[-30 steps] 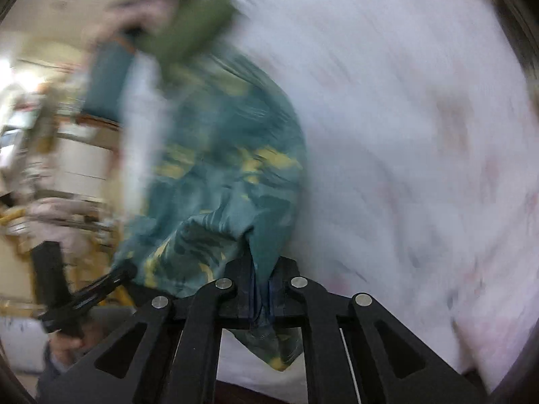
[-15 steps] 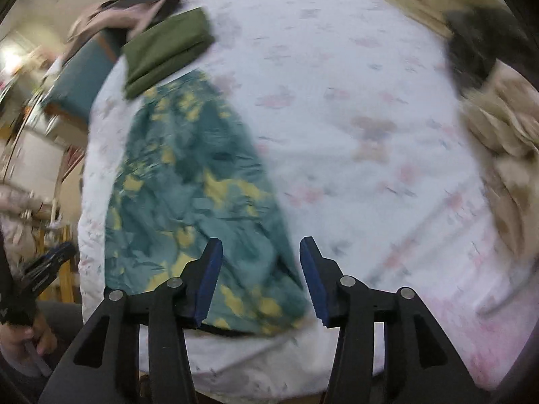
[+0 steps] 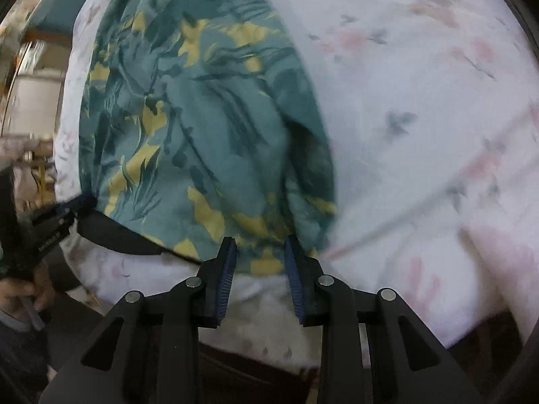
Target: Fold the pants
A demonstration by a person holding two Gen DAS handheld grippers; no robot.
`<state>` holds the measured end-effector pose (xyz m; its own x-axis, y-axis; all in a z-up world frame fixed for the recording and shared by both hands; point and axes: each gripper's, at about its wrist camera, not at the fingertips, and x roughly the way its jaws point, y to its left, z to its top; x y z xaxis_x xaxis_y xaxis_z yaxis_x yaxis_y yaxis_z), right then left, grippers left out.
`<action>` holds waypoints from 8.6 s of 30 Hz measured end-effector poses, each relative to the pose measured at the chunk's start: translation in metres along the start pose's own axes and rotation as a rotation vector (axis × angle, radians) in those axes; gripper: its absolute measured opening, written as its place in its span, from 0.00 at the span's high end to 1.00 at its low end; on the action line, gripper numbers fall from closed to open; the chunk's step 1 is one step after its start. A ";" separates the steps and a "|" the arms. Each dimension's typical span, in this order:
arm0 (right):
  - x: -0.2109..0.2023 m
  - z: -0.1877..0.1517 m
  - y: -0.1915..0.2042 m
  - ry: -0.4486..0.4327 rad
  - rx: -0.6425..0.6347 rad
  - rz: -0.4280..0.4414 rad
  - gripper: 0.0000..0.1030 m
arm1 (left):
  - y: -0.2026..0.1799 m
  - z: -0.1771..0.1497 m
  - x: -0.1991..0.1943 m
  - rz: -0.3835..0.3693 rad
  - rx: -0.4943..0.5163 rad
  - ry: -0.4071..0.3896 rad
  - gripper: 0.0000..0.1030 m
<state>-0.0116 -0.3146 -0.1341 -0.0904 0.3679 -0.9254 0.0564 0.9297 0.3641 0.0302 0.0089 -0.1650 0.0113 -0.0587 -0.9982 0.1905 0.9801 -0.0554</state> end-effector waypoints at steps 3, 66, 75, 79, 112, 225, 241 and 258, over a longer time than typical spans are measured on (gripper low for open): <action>-0.039 0.006 0.012 -0.168 -0.060 0.026 0.66 | 0.012 0.003 -0.028 -0.033 -0.066 -0.089 0.89; 0.005 0.353 0.067 -0.226 -0.348 0.237 0.81 | 0.009 0.327 -0.004 -0.279 0.199 -0.267 0.87; -0.087 0.355 0.109 -0.480 -0.546 0.132 0.82 | -0.006 0.327 -0.104 -0.108 0.363 -0.619 0.87; -0.101 0.322 0.114 -0.475 -0.634 0.116 0.82 | -0.015 0.285 -0.113 -0.075 0.467 -0.671 0.86; -0.061 0.068 0.074 -0.318 -0.610 0.013 0.69 | -0.042 0.074 -0.092 -0.255 0.520 -0.317 0.62; -0.052 0.224 0.043 -0.492 -0.436 0.051 0.94 | 0.048 0.187 -0.053 -0.048 0.127 -0.564 0.96; -0.074 0.140 0.008 -0.538 -0.503 0.056 1.00 | 0.000 0.096 -0.069 0.135 0.490 -0.658 0.96; -0.011 0.295 0.024 -0.308 -0.296 0.125 0.43 | 0.035 0.166 -0.036 0.065 0.258 -0.525 0.96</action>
<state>0.2846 -0.3017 -0.1460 0.2017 0.4969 -0.8440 -0.2430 0.8602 0.4484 0.1996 0.0138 -0.1270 0.5034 -0.1504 -0.8509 0.4054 0.9107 0.0789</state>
